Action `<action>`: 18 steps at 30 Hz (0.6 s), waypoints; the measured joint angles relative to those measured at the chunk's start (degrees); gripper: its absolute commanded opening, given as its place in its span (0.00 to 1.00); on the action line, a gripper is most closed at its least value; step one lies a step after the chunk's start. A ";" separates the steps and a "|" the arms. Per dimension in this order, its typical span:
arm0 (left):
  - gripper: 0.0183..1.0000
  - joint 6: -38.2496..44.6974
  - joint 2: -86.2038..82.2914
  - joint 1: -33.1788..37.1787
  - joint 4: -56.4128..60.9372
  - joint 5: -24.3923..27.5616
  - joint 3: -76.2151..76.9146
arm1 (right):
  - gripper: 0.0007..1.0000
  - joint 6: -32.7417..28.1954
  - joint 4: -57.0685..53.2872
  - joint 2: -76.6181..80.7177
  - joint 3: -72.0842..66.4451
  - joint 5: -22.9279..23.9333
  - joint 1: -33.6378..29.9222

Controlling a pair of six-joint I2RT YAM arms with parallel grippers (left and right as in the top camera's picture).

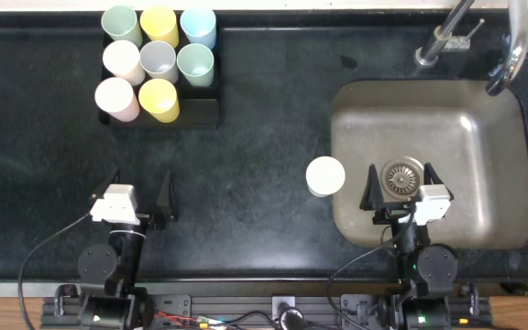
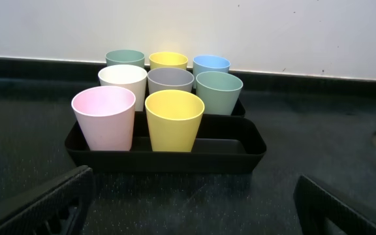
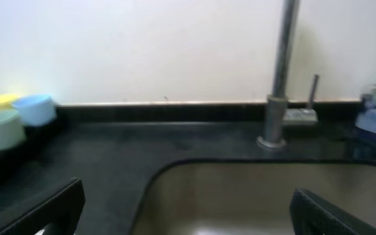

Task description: Store Cups

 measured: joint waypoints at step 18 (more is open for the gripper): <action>1.00 0.00 0.00 0.00 -0.02 0.00 0.00 | 0.99 19.56 -50.80 20.41 46.31 -10.40 0.50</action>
